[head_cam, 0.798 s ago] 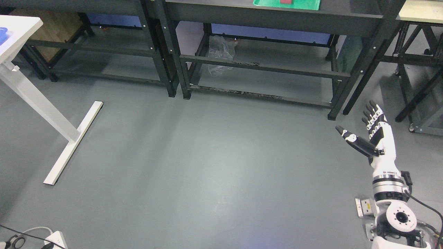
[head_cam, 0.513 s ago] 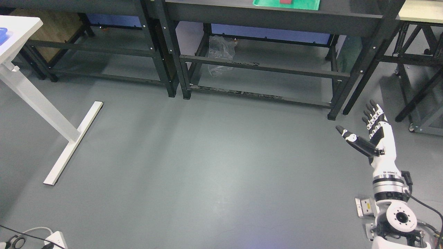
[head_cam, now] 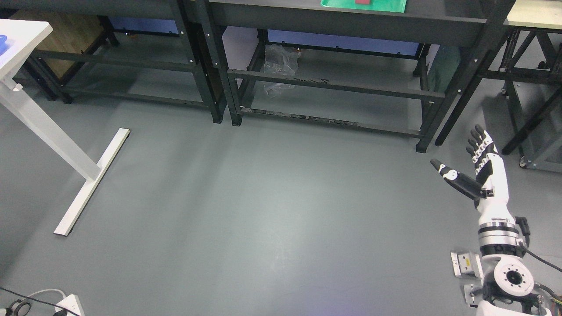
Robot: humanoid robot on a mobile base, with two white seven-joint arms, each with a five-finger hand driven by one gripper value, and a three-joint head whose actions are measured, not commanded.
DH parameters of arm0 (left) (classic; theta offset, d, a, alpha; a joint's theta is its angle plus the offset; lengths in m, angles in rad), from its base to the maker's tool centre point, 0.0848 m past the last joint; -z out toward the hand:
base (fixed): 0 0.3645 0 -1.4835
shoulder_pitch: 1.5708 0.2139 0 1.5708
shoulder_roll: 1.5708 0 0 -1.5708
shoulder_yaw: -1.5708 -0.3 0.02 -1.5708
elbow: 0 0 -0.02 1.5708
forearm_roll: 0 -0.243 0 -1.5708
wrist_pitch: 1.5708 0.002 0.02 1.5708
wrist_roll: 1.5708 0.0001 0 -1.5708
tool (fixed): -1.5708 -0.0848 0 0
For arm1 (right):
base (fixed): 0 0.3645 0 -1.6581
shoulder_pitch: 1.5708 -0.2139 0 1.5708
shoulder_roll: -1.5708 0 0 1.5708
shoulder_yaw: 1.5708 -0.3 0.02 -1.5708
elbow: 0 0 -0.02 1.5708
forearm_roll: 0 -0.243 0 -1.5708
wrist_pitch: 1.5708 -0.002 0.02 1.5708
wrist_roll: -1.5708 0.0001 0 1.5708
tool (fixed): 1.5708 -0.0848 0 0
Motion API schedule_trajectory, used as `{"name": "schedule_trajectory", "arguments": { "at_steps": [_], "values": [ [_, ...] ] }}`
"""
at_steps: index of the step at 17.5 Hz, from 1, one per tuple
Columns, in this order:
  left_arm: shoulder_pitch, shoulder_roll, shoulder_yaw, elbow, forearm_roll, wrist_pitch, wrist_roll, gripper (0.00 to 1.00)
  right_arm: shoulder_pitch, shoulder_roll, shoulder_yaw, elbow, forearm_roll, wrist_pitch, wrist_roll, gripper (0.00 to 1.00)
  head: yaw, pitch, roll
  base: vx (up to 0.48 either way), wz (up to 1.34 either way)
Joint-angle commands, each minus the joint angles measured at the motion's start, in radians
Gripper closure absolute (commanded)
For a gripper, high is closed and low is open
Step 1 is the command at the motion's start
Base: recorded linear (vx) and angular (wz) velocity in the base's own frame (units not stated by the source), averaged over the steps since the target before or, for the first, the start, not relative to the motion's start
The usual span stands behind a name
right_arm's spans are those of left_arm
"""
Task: Pick pink block from left shelf to tray
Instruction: 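Drive toward the black shelf with the right hand raised, then approach the green tray, bringing the right hand toward the pink block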
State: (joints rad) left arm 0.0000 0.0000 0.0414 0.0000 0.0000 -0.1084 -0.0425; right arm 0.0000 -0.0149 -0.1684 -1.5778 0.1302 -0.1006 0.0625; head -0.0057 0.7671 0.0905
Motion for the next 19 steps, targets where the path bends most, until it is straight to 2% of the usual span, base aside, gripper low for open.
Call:
{"name": "schedule_trajectory", "arguments": {
  "at_steps": [1, 3, 7, 9, 12, 14, 19],
  "values": [
    [-0.021, 0.017, 0.000, -0.017, -0.002, -0.001, 0.000, 0.00, 0.002, -0.120, -0.016, -0.005, 0.751, -0.005, -0.125, 0.03, 0.0000, 0.000, 0.000, 0.035, 0.00],
    [-0.021, 0.017, 0.000, -0.017, -0.002, -0.001, 0.000, 0.00, 0.006, -0.145, 0.035, -0.007, 0.778, -0.007, -0.125, 0.01, 0.0000, 0.000, 0.000, 0.052, 0.00],
    [-0.021, 0.017, 0.000, -0.017, -0.002, -0.001, 0.000, 0.00, 0.035, -0.103, 0.119, -0.068, 0.776, -0.033, -0.139, 0.00, 0.0000, 0.000, 0.000, 0.097, -0.02],
    [-0.021, 0.017, 0.000, -0.017, -0.002, -0.001, 0.000, 0.00, 0.026, -0.076, 0.124, -0.068, 0.779, -0.068, -0.138, 0.00, 0.0000, 0.000, 0.000, 0.157, 0.03],
    [-0.021, 0.017, 0.000, -0.017, -0.002, -0.001, 0.000, 0.00, 0.028, -0.079, 0.129, -0.065, 0.786, -0.080, -0.138, 0.00, 0.0000, 0.000, 0.000, 0.178, 0.12],
    [-0.021, 0.017, 0.000, -0.017, -0.002, -0.001, 0.000, 0.00, 0.032, -0.082, 0.118, -0.065, 0.773, -0.129, -0.138, 0.00, 0.0000, 0.000, 0.000, 0.204, 0.18],
    [-0.021, 0.017, 0.000, -0.017, -0.002, -0.001, 0.000, 0.00, 0.028, -0.076, 0.119, -0.060, 0.782, -0.093, -0.139, 0.00, 0.0000, 0.000, 0.000, 0.160, -0.08]
  ]
}}
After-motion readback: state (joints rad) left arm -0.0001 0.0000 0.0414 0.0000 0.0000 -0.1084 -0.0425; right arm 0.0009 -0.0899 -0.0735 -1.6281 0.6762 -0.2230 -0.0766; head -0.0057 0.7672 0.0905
